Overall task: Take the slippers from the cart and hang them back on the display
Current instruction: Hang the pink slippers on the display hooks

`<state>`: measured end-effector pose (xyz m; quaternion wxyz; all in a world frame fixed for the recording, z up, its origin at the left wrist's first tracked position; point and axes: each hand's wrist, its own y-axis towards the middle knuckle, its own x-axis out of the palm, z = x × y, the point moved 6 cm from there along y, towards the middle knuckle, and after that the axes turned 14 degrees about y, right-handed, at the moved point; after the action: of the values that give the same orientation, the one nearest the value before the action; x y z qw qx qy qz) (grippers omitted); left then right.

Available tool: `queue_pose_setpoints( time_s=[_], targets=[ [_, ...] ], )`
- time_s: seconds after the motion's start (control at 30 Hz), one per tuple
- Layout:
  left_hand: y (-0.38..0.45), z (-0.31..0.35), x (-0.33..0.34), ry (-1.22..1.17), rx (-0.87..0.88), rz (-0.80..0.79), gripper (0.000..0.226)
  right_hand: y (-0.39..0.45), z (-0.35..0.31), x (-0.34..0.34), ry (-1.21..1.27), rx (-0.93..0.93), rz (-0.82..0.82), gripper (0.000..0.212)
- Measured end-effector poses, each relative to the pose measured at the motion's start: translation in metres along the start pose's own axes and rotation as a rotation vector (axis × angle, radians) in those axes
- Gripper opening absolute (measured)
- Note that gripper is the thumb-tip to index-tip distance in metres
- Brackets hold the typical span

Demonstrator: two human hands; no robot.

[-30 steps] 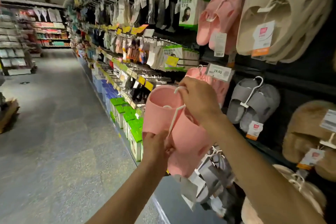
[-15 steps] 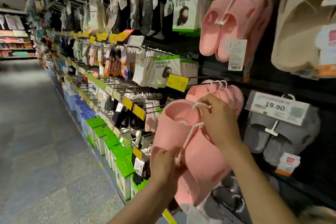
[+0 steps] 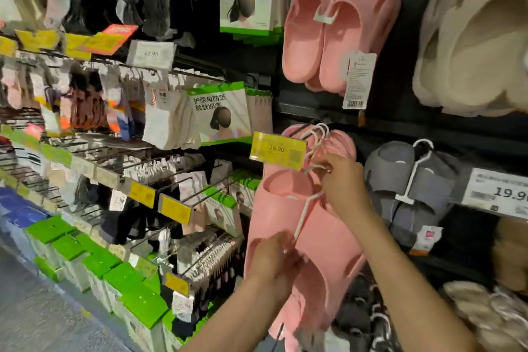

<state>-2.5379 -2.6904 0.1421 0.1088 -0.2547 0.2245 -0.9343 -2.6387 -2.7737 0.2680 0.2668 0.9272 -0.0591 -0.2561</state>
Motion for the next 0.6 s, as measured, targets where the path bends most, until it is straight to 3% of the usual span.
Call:
queue_pose_setpoints(
  time_s=[0.23, 0.5, 0.6],
  targets=[
    [0.020, 0.044, 0.027, 0.028, -0.130, -0.302, 0.036, 0.048, -0.007, -0.006, -0.218, 0.090, 0.130, 0.016],
    [0.040, 0.055, 0.022, -0.031, -0.225, -0.311, 0.029, 0.060, -0.014, 0.011, -0.450, 0.103, 0.026, 0.021],
    [0.044, 0.061, 0.020, -0.059, -0.217, -0.311, 0.027, 0.060, -0.019, 0.016, -0.485, 0.026, 0.029, 0.024]
  ],
)
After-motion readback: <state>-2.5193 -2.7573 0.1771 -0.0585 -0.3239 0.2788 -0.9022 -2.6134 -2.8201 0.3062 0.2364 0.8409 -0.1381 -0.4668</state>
